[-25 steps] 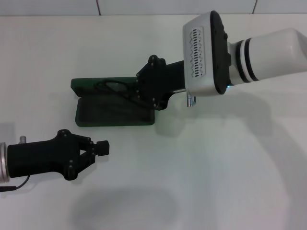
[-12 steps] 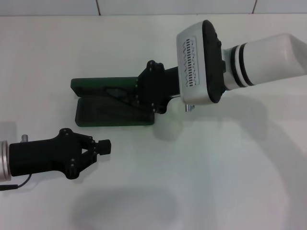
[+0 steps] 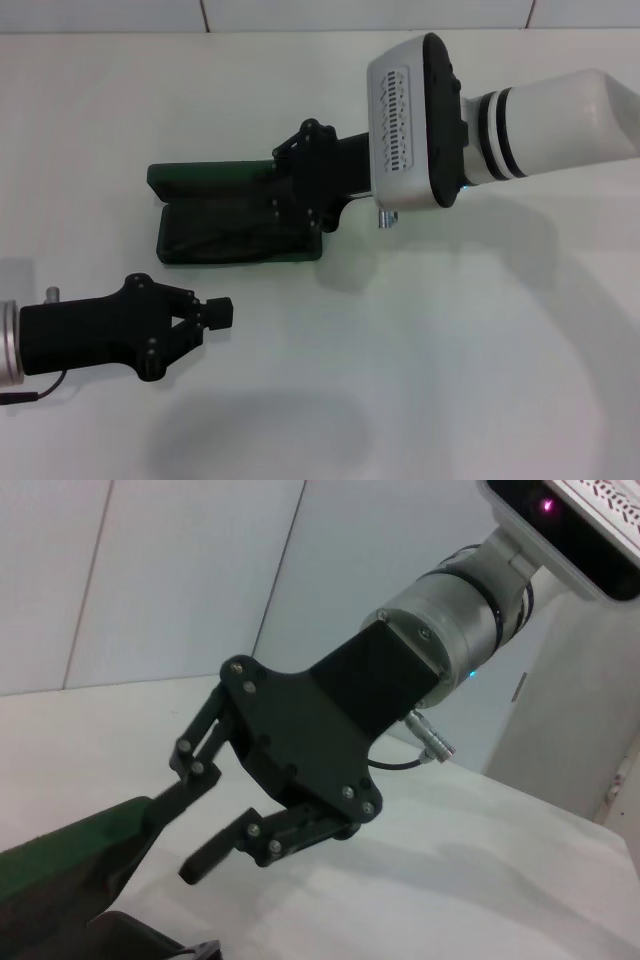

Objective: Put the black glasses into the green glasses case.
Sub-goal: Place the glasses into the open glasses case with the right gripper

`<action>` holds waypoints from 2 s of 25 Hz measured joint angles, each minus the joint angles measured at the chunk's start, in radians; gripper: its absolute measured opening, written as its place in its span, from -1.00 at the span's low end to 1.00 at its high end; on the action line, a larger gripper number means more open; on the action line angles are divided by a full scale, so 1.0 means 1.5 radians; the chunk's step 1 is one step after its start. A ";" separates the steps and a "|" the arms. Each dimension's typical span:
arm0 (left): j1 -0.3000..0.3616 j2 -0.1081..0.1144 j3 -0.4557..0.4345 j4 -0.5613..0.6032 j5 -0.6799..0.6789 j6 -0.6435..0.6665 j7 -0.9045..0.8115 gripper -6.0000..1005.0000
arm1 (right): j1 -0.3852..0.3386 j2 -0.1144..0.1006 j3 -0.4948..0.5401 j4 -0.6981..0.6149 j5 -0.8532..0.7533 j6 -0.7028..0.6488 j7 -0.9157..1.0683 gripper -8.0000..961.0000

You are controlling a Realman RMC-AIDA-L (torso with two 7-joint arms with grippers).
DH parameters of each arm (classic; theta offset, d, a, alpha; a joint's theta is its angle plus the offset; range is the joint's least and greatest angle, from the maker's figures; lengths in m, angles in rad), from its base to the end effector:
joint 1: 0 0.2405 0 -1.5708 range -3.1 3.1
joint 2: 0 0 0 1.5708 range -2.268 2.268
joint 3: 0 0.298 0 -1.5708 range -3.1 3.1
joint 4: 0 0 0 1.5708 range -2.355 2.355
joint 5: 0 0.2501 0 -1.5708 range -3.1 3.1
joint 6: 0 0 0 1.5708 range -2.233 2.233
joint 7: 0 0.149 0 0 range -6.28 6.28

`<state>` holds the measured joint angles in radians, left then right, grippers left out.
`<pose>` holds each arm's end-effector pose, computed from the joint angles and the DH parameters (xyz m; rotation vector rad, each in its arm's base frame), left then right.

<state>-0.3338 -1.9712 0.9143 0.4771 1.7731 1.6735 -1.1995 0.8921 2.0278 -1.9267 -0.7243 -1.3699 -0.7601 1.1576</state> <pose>-0.3785 0.2933 -0.0225 -2.7797 -0.6918 -0.8168 0.1038 0.4500 -0.1670 -2.8102 -0.5536 0.2529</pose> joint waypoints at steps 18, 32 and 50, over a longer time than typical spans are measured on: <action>-0.031 -0.011 -0.006 -0.003 -0.001 -0.058 -0.015 -0.99 | -0.188 -0.007 0.272 -0.006 0.062 -0.256 -0.029 -0.52; -0.071 -0.019 -0.002 -0.001 0.038 -0.129 -0.053 -0.99 | -0.354 -0.022 0.427 0.085 0.055 -0.486 -0.133 0.42; -0.078 -0.025 -0.015 0.021 0.035 -0.214 -0.089 -0.98 | -0.357 -0.018 0.427 0.102 0.055 -0.492 -0.138 0.69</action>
<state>-0.4509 -2.0089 0.8925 0.5083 1.8249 1.3526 -1.3329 0.3569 2.0002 -1.2867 -0.5706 -1.2869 -1.4977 0.9502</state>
